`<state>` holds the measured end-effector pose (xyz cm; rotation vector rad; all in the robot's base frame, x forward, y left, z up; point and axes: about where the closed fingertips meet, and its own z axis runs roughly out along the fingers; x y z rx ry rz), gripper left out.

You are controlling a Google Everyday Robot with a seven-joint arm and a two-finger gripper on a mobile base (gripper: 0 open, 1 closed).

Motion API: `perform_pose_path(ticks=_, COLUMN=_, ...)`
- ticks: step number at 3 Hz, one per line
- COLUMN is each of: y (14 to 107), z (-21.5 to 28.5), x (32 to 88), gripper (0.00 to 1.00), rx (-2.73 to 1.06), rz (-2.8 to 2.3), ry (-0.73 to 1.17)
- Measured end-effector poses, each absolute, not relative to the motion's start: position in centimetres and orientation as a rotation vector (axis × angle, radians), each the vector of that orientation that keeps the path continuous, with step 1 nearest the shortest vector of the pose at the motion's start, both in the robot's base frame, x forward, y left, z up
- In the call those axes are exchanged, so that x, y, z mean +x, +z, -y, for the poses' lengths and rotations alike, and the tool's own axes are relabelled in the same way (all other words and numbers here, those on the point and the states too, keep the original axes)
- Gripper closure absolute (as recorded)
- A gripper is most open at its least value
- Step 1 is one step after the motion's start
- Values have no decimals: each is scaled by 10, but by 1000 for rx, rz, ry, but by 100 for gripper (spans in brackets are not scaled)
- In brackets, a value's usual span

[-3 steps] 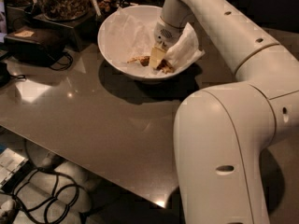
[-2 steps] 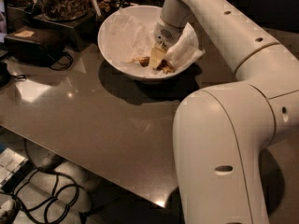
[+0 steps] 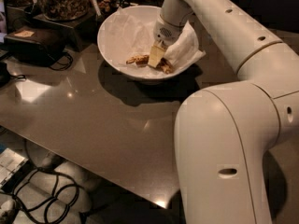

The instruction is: Pick banana from white bowl

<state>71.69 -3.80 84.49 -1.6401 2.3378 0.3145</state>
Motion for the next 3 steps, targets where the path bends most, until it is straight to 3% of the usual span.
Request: perform_pose_path(ticks=3, y=903, z=29, x=696, gripper=100, rx=-1623, rz=-2229, ry=268)
